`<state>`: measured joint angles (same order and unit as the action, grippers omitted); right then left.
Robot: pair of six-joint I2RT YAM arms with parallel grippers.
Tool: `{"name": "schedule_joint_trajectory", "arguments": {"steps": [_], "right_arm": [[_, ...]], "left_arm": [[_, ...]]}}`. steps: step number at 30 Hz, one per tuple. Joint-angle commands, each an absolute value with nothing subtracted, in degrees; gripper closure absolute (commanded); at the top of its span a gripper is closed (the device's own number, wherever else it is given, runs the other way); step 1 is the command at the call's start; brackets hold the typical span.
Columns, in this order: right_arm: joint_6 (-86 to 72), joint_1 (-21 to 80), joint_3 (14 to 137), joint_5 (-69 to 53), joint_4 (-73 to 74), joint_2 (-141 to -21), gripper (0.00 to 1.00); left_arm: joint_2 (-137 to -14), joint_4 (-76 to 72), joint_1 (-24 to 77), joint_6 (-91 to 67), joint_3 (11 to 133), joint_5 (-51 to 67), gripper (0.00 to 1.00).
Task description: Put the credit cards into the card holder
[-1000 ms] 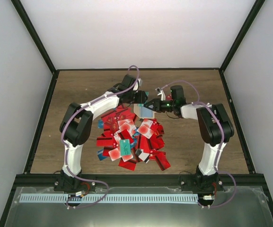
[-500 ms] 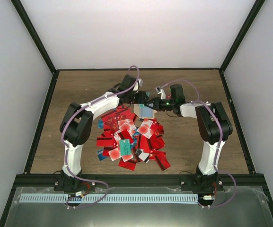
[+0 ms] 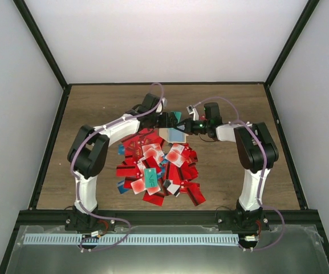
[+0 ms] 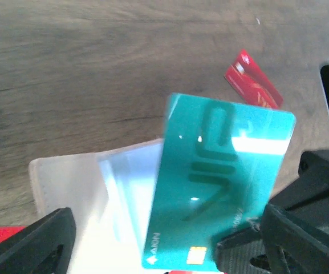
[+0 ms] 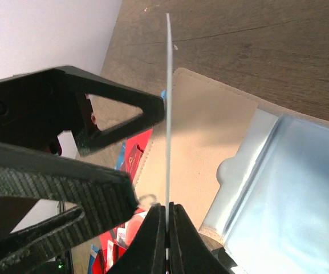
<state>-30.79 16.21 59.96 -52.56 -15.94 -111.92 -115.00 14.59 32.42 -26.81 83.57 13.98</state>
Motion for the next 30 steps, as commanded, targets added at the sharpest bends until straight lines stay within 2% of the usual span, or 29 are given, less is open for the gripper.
{"name": "schedule_joint_trajectory", "arguments": {"steps": [1,5,9,13,21,28,30], "right_arm": [[-30.50,16.29,60.13,-54.03,-17.76,-109.60,0.99],[-30.63,16.11,58.93,-55.70,-19.51,-108.43,0.99],[-31.88,15.23,58.06,-59.86,-23.34,-108.45,0.99],[-32.52,14.29,56.96,-63.47,-25.93,-107.97,0.99],[-37.49,13.51,52.48,-72.29,-37.76,-104.57,0.99],[-42.48,13.51,50.83,-75.52,-46.33,-103.66,0.99],[-43.74,13.53,50.43,-76.13,-48.40,-103.45,0.99]], "left_arm": [[-109.10,10.45,30.84,-25.32,80.70,11.12,0.01],[-105.16,4.96,29.21,-24.96,77.13,12.91,0.00],[-103.88,-4.62,26.42,-25.88,73.90,28.68,0.00],[-105.03,-9.50,24.75,-26.43,73.22,39.09,0.15],[-105.07,-13.57,22.27,-27.07,71.01,50.84,0.34],[-103.64,-12.60,22.27,-26.20,69.58,53.04,0.43],[-103.62,-12.52,22.29,-26.25,69.36,53.69,0.50]]}}
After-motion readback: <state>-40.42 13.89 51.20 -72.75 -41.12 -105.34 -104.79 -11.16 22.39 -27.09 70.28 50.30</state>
